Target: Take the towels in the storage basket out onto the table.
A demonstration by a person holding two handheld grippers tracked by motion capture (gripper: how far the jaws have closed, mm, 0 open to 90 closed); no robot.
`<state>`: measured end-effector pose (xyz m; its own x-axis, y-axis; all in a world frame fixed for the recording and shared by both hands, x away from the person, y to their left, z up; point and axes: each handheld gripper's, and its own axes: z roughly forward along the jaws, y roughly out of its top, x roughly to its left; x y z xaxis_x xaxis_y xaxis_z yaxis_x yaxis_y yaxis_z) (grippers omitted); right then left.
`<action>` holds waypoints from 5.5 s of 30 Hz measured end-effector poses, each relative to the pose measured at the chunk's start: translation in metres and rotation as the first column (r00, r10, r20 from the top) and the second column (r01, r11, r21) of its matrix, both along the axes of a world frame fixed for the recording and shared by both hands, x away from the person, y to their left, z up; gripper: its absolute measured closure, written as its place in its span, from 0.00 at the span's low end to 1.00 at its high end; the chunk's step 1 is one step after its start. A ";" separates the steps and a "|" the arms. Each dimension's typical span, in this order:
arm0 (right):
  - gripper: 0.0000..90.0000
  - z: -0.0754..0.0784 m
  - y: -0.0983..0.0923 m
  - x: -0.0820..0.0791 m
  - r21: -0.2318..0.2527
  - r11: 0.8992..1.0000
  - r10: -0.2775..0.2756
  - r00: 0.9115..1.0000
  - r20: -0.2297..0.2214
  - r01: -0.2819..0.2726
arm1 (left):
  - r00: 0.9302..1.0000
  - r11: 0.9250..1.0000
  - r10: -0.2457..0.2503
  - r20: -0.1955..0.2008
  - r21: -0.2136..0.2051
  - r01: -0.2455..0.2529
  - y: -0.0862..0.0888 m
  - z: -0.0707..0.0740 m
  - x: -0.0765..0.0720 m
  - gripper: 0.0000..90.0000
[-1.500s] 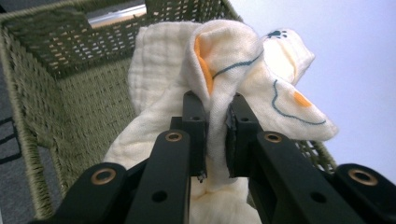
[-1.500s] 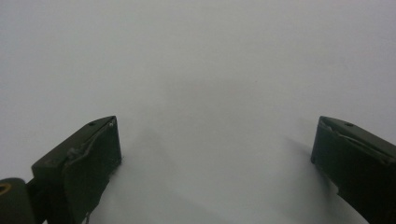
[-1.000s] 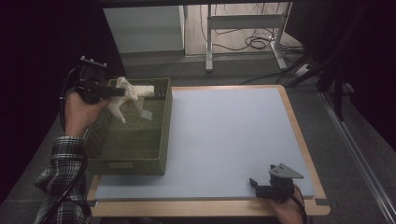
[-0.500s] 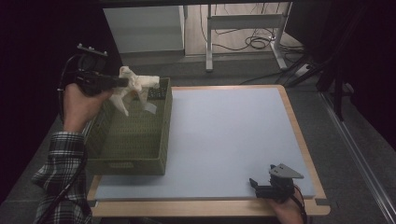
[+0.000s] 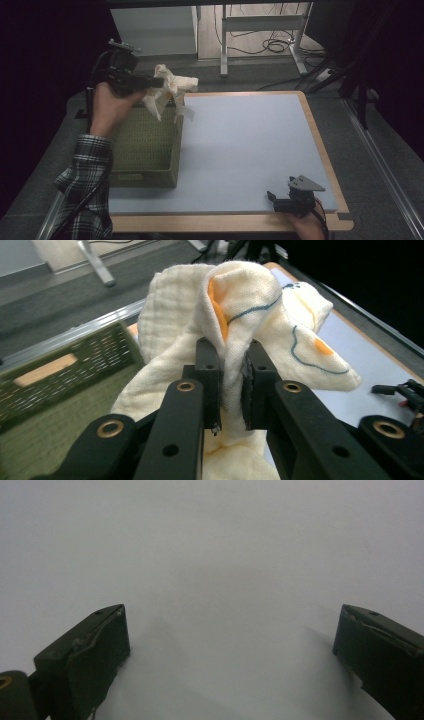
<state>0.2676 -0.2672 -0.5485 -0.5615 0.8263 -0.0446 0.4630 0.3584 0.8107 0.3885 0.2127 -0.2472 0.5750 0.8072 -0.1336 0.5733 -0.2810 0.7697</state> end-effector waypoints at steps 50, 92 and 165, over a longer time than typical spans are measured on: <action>0.02 0.000 0.000 0.000 0.002 1.000 -0.001 1.000 -0.001 0.001 | 0.958 0.956 -0.283 -0.041 0.068 0.286 -0.202 -0.195 0.036 0.88; 0.41 0.027 0.003 0.009 0.000 0.999 0.032 0.998 -0.060 -0.032 | 0.980 0.979 -0.198 0.026 0.057 0.197 -0.162 -0.258 -0.049 0.37; 0.78 0.053 -0.082 -0.027 0.007 1.000 0.029 0.990 -0.139 -0.028 | 0.977 0.976 -0.212 -0.031 0.039 0.213 -0.123 -0.257 -0.131 0.52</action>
